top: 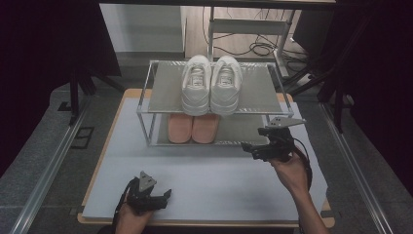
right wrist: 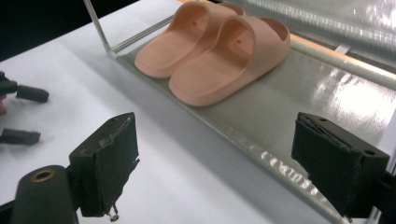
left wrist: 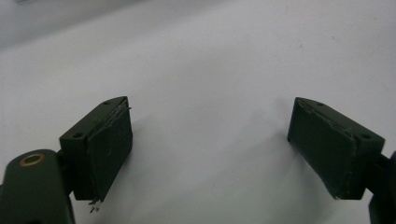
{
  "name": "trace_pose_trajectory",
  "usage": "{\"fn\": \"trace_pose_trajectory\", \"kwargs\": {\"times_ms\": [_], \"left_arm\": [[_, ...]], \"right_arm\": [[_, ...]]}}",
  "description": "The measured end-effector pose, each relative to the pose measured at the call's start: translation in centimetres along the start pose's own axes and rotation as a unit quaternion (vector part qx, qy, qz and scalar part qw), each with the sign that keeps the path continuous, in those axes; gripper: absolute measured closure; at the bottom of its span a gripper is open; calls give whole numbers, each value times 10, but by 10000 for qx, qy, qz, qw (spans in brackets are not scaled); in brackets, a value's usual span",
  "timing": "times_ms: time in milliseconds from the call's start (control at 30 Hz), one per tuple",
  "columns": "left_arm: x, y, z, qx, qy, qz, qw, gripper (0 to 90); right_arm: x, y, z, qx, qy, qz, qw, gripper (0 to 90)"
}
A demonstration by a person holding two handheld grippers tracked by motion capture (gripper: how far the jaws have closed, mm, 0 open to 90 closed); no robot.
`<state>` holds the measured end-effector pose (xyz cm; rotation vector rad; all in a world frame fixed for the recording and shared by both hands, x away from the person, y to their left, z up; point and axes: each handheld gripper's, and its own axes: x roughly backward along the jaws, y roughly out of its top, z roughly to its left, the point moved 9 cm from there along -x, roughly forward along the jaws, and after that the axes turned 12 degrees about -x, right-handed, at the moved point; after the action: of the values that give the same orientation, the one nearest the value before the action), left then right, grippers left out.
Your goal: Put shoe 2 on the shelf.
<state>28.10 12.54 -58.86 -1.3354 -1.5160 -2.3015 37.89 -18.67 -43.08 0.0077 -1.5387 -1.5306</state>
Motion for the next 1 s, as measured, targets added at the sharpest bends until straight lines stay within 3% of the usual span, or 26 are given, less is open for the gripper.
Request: {"fn": "trace_pose_trajectory", "kwargs": {"times_ms": [533,1000], "left_arm": [[0,0,-1,30,5,-5,10000,140],[0,-1,0,4,12,9,10000,140]], "right_arm": [[20,-46,-22,-219,-116,150,9996,109],[21,-107,-49,-341,-367,233,9985,113]]}}
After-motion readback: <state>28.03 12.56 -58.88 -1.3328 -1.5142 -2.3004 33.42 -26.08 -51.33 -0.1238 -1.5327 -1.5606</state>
